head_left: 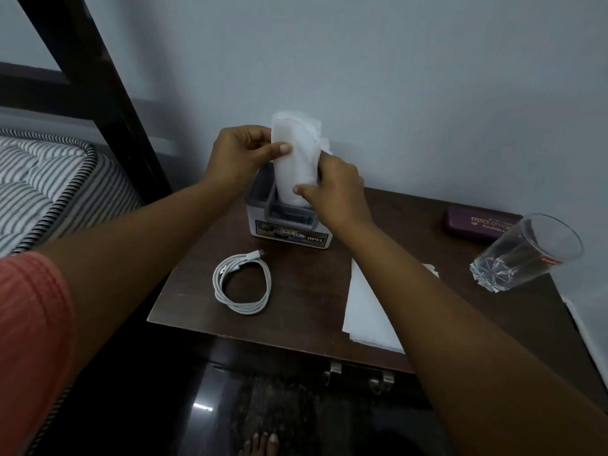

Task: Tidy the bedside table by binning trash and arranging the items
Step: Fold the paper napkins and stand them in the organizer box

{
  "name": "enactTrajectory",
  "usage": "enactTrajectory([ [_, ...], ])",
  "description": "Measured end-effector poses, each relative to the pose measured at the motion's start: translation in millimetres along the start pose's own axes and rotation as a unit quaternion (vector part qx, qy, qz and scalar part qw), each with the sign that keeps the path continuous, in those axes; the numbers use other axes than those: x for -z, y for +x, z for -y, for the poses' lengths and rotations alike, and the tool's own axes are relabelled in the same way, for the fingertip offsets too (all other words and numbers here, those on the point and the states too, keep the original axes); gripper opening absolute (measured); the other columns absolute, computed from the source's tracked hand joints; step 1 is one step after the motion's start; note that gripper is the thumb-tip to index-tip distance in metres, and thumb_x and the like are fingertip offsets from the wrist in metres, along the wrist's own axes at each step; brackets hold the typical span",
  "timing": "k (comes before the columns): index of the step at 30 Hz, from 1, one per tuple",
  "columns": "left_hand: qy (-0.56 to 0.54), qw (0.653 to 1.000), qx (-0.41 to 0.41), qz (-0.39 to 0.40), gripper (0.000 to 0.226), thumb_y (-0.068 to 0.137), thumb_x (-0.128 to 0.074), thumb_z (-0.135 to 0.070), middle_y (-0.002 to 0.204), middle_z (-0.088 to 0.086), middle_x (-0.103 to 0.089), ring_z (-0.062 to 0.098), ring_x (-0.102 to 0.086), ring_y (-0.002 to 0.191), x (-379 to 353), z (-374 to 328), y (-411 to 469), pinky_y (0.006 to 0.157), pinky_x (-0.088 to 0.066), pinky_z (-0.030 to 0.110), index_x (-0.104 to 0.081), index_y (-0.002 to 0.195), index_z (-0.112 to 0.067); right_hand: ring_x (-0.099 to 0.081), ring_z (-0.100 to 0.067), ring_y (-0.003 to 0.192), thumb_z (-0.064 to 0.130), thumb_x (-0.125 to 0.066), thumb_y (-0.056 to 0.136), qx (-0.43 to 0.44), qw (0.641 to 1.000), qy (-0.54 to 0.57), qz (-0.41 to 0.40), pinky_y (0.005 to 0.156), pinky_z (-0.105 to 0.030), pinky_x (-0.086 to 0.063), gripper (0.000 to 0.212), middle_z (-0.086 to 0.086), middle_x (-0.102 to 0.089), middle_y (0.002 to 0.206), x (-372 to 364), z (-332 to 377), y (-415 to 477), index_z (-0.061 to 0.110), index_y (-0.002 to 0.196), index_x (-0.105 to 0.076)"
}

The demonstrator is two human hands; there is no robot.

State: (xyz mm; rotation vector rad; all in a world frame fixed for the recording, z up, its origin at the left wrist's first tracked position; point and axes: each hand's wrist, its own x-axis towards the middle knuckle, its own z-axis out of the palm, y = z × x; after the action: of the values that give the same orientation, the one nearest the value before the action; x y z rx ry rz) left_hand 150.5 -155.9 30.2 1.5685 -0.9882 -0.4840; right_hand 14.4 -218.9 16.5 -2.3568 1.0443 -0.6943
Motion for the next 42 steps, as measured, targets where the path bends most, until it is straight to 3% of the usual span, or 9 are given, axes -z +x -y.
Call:
enactTrajectory([
  [2, 0.013, 1.0, 0.001, 0.001, 0.021, 0.08, -0.07, -0.018, 0.093, 0.008, -0.071, 0.019, -0.068, 0.088, 0, 2, 2, 0.083, -0.056, 0.029, -0.07, 0.097, -0.005, -0.058, -0.026, 0.101, 0.03, -0.07, 0.077, -0.022, 0.999, -0.023, -0.007, 0.089, -0.041, -0.041, 0.033, -0.003, -0.068, 0.101, 3, -2, 1, 0.017, 0.106, -0.059],
  [10, 0.055, 0.998, -0.004, 0.032, 0.017, 0.077, -0.074, -0.021, 0.091, 0.003, -0.071, 0.006, -0.065, 0.079, -6, 14, -3, 0.084, -0.054, 0.027, -0.071, 0.092, -0.015, -0.062, -0.026, 0.096, 0.034, -0.074, 0.073, -0.05, 0.998, 0.018, 0.014, 0.079, -0.047, -0.052, 0.041, -0.004, -0.069, 0.102, 2, -6, -5, 0.016, 0.107, -0.059],
  [15, 0.073, 0.997, 0.004, 0.014, 0.02, 0.075, -0.075, -0.026, 0.092, 0.001, -0.071, 0.016, -0.067, 0.091, -5, 20, -3, 0.091, -0.053, 0.037, -0.072, 0.091, -0.015, -0.063, -0.018, 0.082, 0.033, -0.071, 0.078, -0.068, 0.995, 0.069, 0.008, 0.071, -0.035, -0.053, 0.03, -0.001, -0.069, 0.092, 4, -10, -3, 0.016, 0.101, -0.066],
  [19, 0.104, 0.994, 0.008, 0.015, 0.022, 0.075, -0.074, -0.029, 0.085, 0.003, -0.07, 0.017, -0.063, 0.08, -5, 25, -3, 0.086, -0.054, 0.042, -0.072, 0.086, -0.011, -0.064, -0.021, 0.082, 0.034, -0.07, 0.079, -0.063, 0.997, 0.046, 0.025, 0.071, -0.038, -0.054, 0.028, -0.003, -0.07, 0.09, 1, -13, -2, 0.015, 0.098, -0.067],
  [25, 0.134, 0.991, 0.004, -0.013, 0.028, 0.076, -0.073, -0.034, 0.103, 0.008, -0.07, 0.025, -0.065, 0.095, -4, 30, 1, 0.086, -0.053, 0.039, -0.073, 0.092, -0.01, -0.062, -0.014, 0.083, 0.032, -0.072, 0.077, -0.084, 0.991, 0.101, 0.035, 0.076, -0.035, -0.053, 0.018, 0.007, -0.063, 0.085, 12, -16, 7, 0.023, 0.085, -0.059],
  [29, 0.168, 0.986, 0.008, -0.007, 0.024, 0.077, -0.072, -0.037, 0.096, 0.005, -0.069, 0.023, -0.063, 0.088, -7, 30, 3, 0.079, -0.05, 0.034, -0.071, 0.084, -0.014, -0.064, -0.019, 0.083, 0.034, -0.071, 0.078, -0.072, 0.995, 0.06, 0.032, 0.068, -0.032, -0.051, 0.019, 0.004, -0.064, 0.083, 9, -20, 4, 0.02, 0.078, -0.058],
  [35, 0.204, 0.978, 0.032, -0.01, 0.018, 0.074, -0.071, -0.045, 0.071, -0.009, -0.062, 0.02, -0.061, 0.077, -6, 29, 5, 0.085, -0.05, 0.047, -0.062, 0.065, -0.033, -0.064, -0.017, 0.08, 0.034, -0.071, 0.077, -0.077, 0.994, 0.08, 0.011, 0.068, -0.033, -0.05, 0.019, 0.003, -0.068, 0.086, 7, -23, 4, 0.018, 0.081, -0.061],
  [39, 0.167, 0.985, 0.039, -0.02, 0.014, 0.074, -0.072, -0.043, 0.081, -0.007, -0.067, 0.019, -0.065, 0.082, -6, 30, 2, 0.085, -0.052, 0.045, -0.066, 0.075, -0.031, -0.061, -0.016, 0.075, 0.034, -0.071, 0.077, -0.081, 0.993, 0.083, 0.004, 0.065, -0.032, -0.047, 0.018, 0.005, -0.066, 0.08, 8, -23, 7, 0.02, 0.08, -0.061],
  [42, 0.164, 0.985, 0.043, -0.026, 0.017, 0.072, -0.073, -0.045, 0.08, -0.004, -0.068, 0.021, -0.064, 0.08, -4, 31, 4, 0.084, -0.051, 0.05, -0.064, 0.065, -0.032, -0.056, -0.014, 0.069, 0.035, -0.07, 0.077, -0.079, 0.993, 0.088, -0.001, 0.06, -0.028, -0.042, 0.016, 0.01, -0.057, 0.07, 8, -23, 11, 0.023, 0.076, -0.059],
])
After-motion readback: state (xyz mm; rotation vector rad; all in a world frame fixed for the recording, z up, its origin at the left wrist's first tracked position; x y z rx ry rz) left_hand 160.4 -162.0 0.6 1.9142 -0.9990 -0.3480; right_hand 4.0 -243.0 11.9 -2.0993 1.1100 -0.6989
